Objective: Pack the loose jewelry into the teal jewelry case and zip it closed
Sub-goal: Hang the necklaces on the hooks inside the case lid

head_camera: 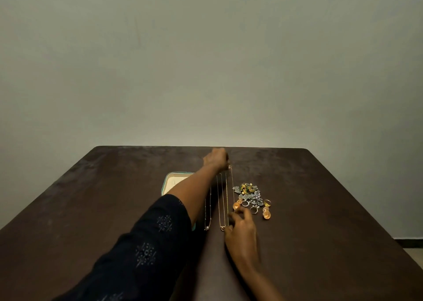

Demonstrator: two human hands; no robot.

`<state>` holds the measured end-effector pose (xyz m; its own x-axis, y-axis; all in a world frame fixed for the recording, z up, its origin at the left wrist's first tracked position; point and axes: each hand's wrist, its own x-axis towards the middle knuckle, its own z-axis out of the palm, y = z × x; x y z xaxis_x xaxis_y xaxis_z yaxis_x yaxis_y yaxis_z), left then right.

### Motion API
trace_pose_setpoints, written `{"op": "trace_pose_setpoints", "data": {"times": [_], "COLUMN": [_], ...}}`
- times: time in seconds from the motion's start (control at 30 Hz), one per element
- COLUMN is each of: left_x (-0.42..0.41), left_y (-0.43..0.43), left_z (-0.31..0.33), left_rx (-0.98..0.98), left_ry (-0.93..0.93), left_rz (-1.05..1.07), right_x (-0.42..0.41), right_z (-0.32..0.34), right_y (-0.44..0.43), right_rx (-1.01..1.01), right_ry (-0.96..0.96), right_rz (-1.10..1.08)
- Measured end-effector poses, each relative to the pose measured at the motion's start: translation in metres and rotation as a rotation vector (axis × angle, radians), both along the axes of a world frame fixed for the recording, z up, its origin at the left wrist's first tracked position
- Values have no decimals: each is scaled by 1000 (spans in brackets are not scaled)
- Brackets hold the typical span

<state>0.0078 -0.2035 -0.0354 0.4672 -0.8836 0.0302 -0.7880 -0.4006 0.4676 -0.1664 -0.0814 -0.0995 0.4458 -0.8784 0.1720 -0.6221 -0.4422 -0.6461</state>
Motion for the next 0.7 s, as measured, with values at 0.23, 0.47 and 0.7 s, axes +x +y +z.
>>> {"op": "trace_pose_setpoints", "data": {"times": [0.23, 0.47, 0.7], "left_x": [7, 13, 13], "left_y": [-12, -19, -23], "left_z": [-18, -28, -29], "left_rx": [38, 26, 28], "left_ry": [-4, 14, 22], "left_rz": [-44, -32, -20], "right_x": [4, 6, 5], "right_z": [2, 8, 12], "right_y": [1, 0, -3], "right_rx": [7, 38, 70], "right_ry": [195, 249, 209], "right_rz": [4, -34, -77]}}
